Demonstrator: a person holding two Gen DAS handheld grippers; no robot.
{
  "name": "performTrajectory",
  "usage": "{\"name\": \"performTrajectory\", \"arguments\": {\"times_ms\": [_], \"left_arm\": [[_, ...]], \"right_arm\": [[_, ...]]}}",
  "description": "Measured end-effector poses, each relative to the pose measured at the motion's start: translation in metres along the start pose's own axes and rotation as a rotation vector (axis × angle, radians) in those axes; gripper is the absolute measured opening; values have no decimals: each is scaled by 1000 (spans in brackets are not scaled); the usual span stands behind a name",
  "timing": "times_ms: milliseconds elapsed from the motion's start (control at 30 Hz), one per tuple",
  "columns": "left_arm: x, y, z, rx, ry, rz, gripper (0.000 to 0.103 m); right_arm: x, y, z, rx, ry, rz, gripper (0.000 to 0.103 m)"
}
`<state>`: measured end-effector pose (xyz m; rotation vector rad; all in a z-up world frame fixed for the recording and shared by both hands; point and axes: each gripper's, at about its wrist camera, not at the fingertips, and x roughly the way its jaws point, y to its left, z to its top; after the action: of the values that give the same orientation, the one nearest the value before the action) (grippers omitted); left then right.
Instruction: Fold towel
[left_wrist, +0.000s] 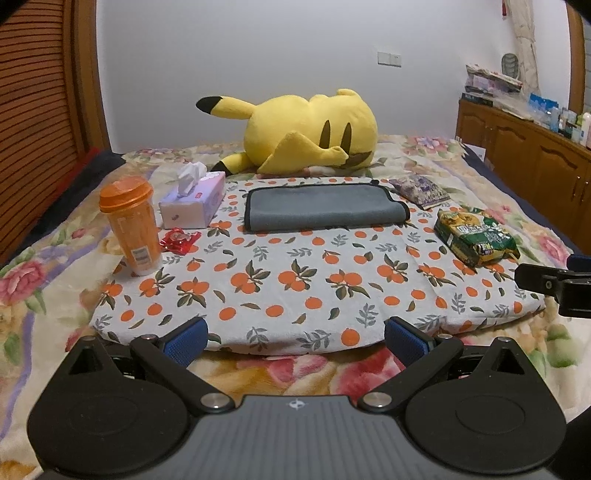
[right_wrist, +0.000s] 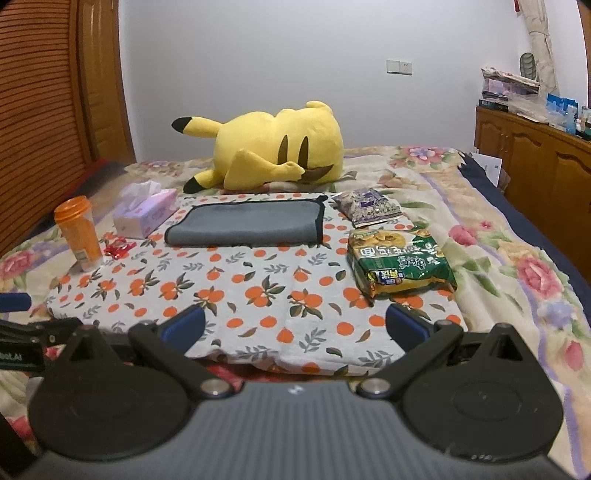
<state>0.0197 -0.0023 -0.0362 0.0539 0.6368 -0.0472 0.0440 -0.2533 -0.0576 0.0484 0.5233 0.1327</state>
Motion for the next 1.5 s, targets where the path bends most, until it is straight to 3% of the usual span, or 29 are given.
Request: {"name": "performTrajectory", "arguments": {"times_ms": [333,1500], "left_arm": [[-15,-3,1,14,-78,6,103],[-40,-3,6,19,-239,0,103]], "right_arm": [[-7,-3,1,14,-43,-4,103],[-27,-3,2,5,-195,-4,103]]}}
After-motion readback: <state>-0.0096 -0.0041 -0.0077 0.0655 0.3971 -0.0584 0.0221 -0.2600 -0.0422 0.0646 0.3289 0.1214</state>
